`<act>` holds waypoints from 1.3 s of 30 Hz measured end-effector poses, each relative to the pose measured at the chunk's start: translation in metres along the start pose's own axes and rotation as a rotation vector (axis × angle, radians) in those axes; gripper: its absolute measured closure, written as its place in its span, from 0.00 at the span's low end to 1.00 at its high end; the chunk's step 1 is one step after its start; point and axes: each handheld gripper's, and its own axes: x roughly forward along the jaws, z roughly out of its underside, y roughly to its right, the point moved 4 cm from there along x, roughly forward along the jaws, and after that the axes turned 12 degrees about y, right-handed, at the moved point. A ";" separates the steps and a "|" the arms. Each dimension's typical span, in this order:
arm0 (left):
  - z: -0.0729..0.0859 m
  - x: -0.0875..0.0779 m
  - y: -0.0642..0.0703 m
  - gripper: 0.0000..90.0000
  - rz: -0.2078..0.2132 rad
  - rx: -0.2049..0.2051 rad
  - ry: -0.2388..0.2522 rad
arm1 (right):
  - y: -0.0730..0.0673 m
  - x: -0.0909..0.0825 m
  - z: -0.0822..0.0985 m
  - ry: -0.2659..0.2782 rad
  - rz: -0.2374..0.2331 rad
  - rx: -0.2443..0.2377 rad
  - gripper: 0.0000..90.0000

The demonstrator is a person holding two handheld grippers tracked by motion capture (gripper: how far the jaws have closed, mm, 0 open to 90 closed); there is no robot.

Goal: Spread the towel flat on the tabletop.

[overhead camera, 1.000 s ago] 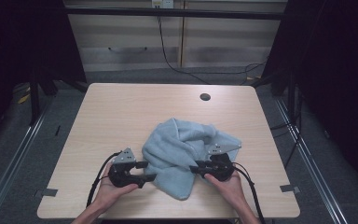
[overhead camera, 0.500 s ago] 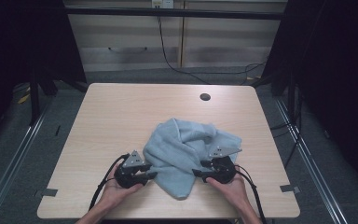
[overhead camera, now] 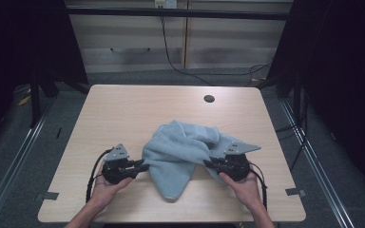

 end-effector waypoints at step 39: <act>-0.033 -0.045 -0.080 0.49 -0.155 -0.123 0.124 | 0.052 0.064 -0.045 0.058 0.068 0.056 0.60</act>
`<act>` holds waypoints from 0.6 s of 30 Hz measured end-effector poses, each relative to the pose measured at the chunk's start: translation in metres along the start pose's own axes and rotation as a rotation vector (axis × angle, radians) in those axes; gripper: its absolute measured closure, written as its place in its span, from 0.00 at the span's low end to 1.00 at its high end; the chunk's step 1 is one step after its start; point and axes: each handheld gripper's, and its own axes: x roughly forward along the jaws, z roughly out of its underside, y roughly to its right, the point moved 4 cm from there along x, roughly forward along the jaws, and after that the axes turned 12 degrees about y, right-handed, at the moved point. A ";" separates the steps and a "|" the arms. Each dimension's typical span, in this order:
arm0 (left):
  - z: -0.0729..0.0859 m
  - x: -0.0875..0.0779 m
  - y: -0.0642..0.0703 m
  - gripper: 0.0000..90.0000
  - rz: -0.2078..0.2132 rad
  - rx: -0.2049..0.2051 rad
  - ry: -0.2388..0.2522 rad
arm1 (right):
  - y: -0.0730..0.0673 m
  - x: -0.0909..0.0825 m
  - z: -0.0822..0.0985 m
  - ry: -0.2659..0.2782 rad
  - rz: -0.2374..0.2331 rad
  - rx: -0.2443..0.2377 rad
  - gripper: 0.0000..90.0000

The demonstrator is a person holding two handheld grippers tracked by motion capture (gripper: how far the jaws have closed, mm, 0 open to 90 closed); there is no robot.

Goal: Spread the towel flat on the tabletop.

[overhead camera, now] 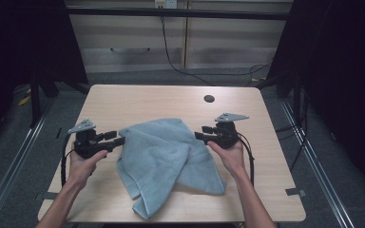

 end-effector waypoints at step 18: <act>0.085 -0.016 0.136 0.41 0.384 0.136 -0.223 | -0.060 -0.089 0.089 -0.107 -0.146 0.008 0.51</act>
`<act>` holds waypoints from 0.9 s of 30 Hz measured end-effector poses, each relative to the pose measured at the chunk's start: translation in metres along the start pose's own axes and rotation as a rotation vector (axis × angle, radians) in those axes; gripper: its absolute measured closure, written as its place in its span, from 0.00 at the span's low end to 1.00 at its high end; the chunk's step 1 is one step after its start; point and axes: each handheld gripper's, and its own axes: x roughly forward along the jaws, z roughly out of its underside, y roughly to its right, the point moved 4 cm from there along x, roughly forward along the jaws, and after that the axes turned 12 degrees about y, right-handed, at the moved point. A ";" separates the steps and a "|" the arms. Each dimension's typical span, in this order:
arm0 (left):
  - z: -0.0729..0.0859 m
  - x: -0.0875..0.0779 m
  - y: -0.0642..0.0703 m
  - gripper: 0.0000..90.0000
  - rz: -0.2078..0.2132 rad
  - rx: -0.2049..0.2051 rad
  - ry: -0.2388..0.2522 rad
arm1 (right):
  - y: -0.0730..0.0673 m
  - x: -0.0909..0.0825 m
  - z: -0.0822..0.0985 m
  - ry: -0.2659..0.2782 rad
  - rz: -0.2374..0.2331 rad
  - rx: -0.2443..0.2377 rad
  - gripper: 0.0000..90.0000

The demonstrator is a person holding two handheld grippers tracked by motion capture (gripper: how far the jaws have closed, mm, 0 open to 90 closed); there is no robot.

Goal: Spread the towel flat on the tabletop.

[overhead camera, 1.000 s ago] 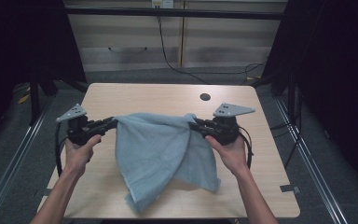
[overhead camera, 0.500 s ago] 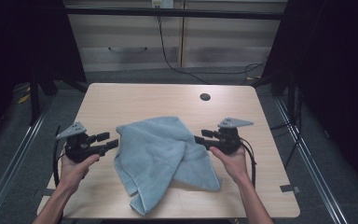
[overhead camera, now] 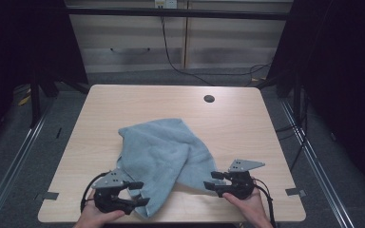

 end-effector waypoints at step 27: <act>-0.031 -0.047 -0.032 0.92 -0.174 0.000 0.196 | -0.006 -0.027 -0.037 0.127 0.020 -0.058 0.93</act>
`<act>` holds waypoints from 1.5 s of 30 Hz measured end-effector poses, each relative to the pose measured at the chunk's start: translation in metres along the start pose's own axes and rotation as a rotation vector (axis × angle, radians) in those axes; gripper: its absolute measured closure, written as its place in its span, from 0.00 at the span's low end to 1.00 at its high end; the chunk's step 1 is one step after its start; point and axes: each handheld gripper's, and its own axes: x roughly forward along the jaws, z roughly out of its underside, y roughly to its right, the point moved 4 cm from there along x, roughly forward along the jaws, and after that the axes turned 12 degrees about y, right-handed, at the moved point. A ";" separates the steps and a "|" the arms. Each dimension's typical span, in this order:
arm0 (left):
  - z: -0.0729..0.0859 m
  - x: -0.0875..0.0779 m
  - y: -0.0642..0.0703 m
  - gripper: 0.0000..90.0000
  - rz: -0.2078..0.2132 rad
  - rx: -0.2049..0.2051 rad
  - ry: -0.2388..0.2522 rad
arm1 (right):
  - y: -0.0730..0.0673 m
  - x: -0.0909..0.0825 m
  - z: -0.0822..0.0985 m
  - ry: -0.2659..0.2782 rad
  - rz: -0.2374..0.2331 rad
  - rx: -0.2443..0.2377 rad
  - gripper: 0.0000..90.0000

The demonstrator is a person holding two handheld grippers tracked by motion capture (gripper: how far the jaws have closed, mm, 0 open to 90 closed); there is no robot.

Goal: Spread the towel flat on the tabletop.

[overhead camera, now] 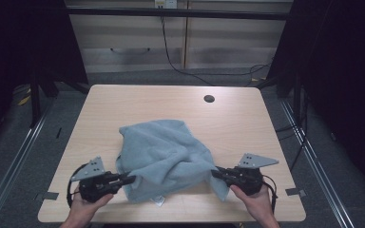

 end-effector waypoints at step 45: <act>-0.127 -0.004 -0.075 0.92 -0.132 -0.032 0.214 | 0.018 -0.011 -0.150 0.319 -0.038 -0.084 0.93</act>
